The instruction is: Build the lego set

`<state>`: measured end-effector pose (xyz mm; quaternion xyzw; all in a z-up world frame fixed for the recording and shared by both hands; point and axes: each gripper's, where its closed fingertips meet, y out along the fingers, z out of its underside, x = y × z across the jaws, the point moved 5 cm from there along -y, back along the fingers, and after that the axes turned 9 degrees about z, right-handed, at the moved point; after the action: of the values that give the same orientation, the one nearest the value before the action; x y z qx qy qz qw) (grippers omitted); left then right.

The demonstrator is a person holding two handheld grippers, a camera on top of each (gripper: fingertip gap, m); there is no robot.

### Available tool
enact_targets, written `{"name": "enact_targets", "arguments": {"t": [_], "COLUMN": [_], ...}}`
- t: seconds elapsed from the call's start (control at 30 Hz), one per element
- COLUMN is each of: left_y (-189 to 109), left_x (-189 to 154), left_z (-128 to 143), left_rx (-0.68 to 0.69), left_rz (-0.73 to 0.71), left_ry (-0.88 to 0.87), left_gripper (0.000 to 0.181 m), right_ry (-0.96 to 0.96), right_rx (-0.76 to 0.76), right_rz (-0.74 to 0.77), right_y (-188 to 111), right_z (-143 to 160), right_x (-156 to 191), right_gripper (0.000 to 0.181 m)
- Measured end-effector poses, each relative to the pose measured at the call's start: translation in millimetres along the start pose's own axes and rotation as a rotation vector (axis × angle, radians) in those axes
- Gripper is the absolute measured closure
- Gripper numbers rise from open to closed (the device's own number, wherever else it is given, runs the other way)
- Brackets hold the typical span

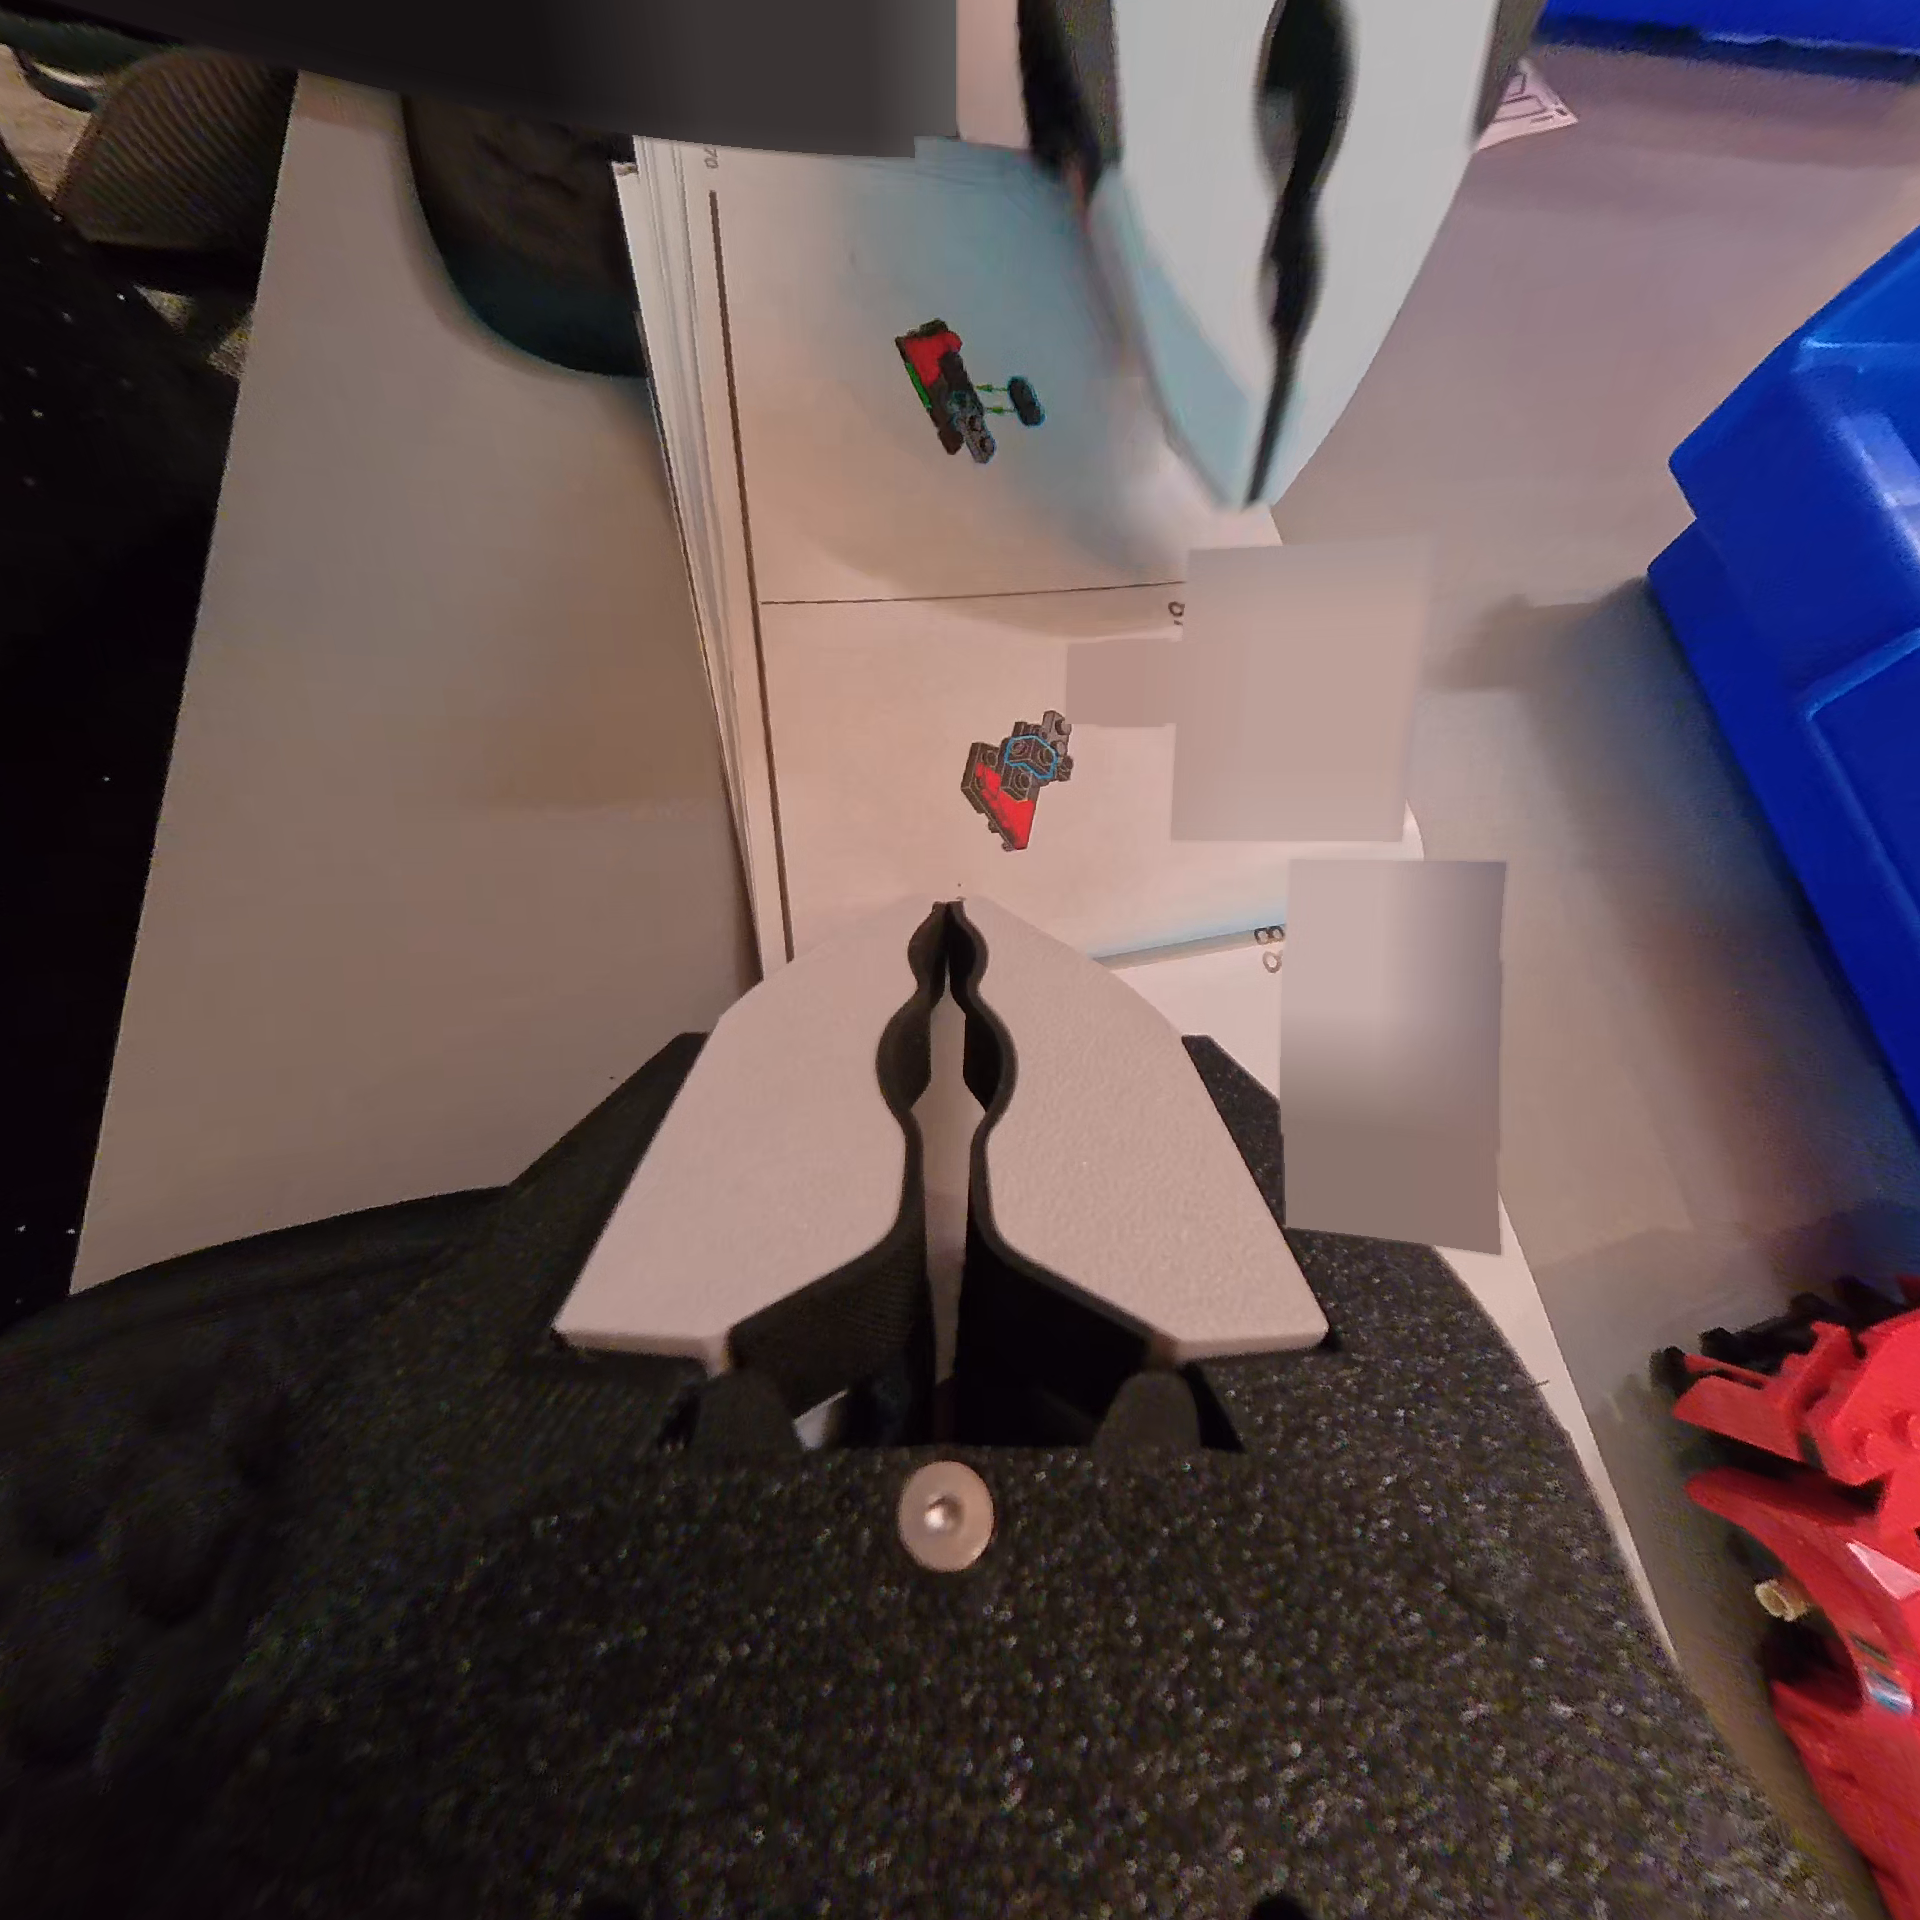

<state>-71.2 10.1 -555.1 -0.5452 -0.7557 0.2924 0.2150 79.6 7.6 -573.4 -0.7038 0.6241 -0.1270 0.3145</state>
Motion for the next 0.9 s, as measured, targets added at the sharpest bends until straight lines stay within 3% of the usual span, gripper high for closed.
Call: {"name": "enact_targets", "arguments": {"t": [0.07, 0.13, 0.2, 0.33, 0.6, 0.9], "left_y": [-17.8, -28.0, -18.6, 14.6, 14.9, 13.6], "left_x": [0.2, -1.2, -4.6, -12.7, -14.5, -13.9], "left_z": [-18.4, -25.9, -15.9, 12.0, 10.6, 10.8], "left_rx": [-0.191, -0.286, -0.182, 0.155, 0.132, 0.118], "left_rz": [0.021, 0.051, 0.080, 0.093, 0.117, 0.119], "left_ry": [-0.030, -0.056, -0.053, 0.018, -0.009, -0.022], "left_gripper": [0.181, 0.181, 0.181, 0.181, 0.181, 0.181], "right_ry": [0.005, 0.008, 0.008, 0.004, 0.000, -0.214], "right_rx": [-0.002, -0.003, -0.003, -0.003, -0.005, -0.064], "right_rz": [-0.005, -0.008, -0.008, -0.005, -0.003, 0.136], "right_y": [0.1, 0.1, 0.1, 0.0, 0.0, -9.5], "right_z": [0.1, 0.1, 0.1, 0.1, -0.1, -12.5], "right_x": [-0.2, -0.4, -0.5, -0.3, -0.4, 3.5], "right_gripper": [0.181, 0.181, 0.181, 0.181, 0.181, 0.181]}}
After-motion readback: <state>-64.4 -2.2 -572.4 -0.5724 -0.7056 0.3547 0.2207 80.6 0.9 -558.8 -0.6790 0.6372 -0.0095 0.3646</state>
